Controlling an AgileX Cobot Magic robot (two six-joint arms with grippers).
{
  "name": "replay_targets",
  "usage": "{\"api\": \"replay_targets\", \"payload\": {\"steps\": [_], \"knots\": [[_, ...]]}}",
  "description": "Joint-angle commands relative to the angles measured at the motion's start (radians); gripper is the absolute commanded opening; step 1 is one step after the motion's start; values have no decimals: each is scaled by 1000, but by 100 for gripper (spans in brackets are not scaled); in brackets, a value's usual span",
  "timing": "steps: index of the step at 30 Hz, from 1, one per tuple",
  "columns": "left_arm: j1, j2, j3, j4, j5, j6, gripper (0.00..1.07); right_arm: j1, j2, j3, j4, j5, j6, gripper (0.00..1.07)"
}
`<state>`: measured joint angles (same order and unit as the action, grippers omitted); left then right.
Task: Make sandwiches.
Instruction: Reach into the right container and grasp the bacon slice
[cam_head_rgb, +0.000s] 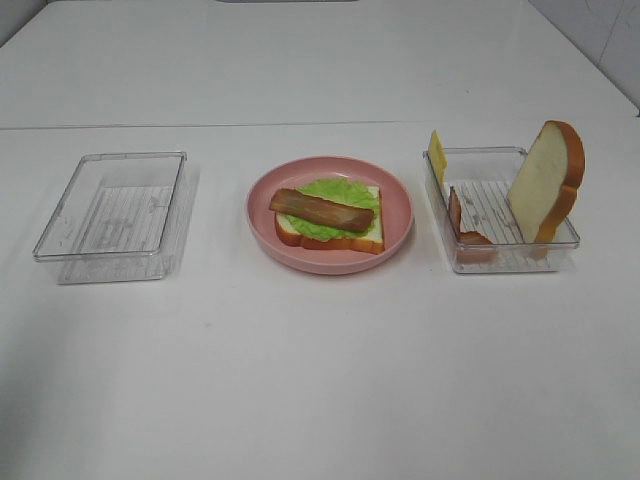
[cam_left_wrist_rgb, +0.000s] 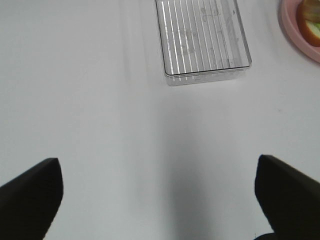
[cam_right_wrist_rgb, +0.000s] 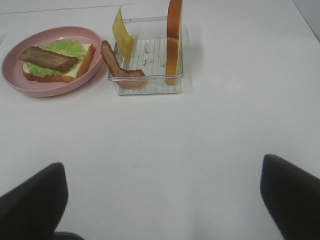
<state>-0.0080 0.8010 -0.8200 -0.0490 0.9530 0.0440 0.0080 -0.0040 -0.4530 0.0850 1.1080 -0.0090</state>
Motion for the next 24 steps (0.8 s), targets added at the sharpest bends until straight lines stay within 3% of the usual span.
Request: {"api": "replay_targets", "payload": {"steps": [1,6,24], "knots": [[-7,-186,58,-7,35,27,101,-2,-25,1,3,-9,-8,98],[-7,-355,89,-7,41,64,101,-2,-25,1,3,-9,-8,98],[-7,-705,95,-10,222,36,101,-2,-25,1,3,-9,-8,98]]}}
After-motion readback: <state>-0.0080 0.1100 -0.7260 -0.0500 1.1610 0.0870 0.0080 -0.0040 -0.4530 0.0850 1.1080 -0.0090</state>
